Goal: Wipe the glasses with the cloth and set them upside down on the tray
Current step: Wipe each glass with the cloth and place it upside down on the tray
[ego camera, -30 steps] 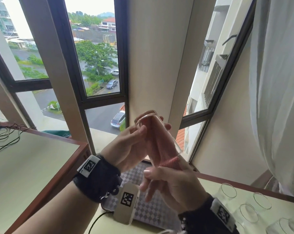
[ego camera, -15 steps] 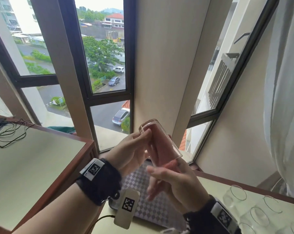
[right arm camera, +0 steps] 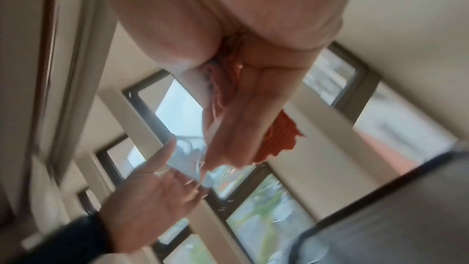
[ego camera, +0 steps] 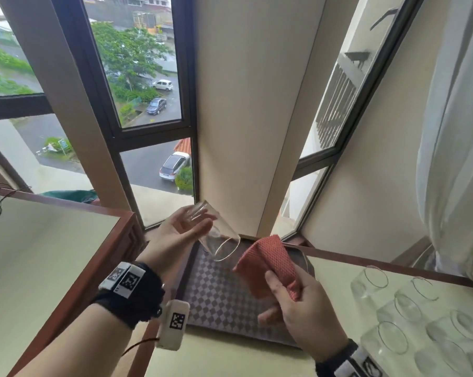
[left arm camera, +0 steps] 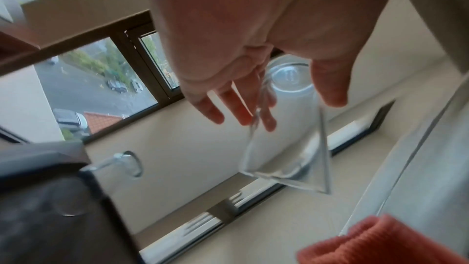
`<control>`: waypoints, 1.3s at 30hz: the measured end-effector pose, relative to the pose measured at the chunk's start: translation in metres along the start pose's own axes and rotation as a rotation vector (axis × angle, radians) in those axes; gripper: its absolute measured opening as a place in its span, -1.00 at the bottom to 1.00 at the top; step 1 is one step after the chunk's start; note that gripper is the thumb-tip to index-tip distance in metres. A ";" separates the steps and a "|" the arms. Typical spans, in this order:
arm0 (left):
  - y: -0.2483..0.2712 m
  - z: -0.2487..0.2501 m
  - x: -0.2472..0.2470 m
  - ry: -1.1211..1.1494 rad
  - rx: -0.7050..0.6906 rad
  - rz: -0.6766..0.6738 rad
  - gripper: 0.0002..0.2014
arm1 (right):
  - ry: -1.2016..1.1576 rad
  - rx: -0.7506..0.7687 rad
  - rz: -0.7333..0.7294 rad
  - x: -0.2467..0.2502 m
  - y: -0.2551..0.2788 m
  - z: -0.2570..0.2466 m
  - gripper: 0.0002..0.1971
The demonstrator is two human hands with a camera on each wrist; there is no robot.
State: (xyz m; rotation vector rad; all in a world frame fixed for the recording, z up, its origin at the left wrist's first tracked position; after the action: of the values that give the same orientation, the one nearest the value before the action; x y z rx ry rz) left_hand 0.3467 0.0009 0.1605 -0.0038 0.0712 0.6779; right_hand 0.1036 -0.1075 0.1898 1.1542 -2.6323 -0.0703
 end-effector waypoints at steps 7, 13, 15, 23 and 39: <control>-0.008 -0.109 0.005 -0.380 0.168 0.168 -0.44 | 0.805 0.136 0.365 0.016 0.016 0.068 -0.56; -0.035 -0.164 0.007 -0.722 0.283 0.189 -0.40 | 0.825 0.324 0.288 0.032 0.034 0.067 -0.27; -0.045 -0.177 0.010 -0.766 0.324 0.193 -0.39 | 0.791 0.255 0.250 0.036 0.037 0.073 -0.24; -0.078 -0.185 0.008 -0.840 0.366 0.242 -0.38 | 0.656 0.083 0.289 0.053 0.061 0.105 -0.34; -0.011 -0.143 -0.094 -0.774 0.210 0.488 -0.12 | 0.485 -0.032 0.675 0.172 0.116 0.084 -0.69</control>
State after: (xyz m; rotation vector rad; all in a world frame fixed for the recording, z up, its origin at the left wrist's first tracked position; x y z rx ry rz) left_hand 0.2710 -0.0700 0.0235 0.4886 -0.6201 1.1156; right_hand -0.1127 -0.1589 0.1644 0.1819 -2.4069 0.2618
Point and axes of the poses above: each hand's wrist, its own y-axis away from the middle knuckle, its own x-axis out of the back of the hand, z = x × y, the point moved 3 cm from there along -y, towards the middle knuckle, and after that the axes turned 2 degrees about -y, right-handed, at the moved point
